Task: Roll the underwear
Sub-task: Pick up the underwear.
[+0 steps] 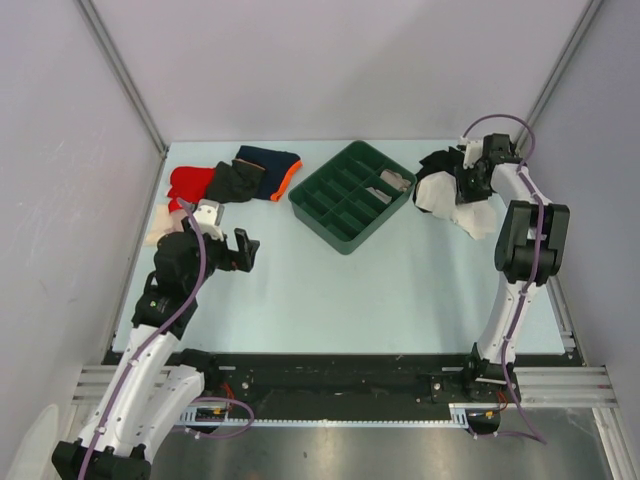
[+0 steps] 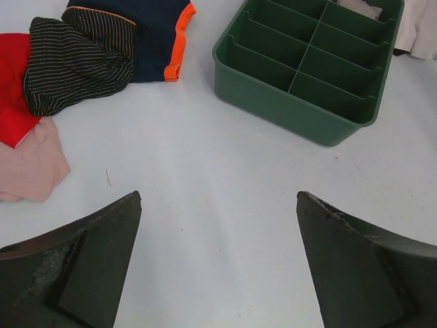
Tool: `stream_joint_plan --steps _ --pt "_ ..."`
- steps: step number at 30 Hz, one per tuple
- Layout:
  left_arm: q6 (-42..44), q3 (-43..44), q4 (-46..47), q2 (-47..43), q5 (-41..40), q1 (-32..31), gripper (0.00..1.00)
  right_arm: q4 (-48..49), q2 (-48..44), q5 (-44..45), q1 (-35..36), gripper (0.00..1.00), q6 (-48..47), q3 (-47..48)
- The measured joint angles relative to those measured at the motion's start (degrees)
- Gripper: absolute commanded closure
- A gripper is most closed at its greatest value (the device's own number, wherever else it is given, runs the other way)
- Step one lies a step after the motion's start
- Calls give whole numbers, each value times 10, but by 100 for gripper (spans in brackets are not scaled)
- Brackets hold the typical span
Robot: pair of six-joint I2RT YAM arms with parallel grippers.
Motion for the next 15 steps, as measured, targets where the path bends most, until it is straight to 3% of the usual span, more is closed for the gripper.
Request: stream_joint_plan --steps 3,8,15 --pt "0 0 0 0 0 0 0 -13 9 1 0 100 -1 6" --pt "0 0 0 0 0 0 0 -23 -17 1 0 100 -5 -1" --pt "0 0 0 -1 -2 0 0 -54 -205 -21 5 100 -19 6"
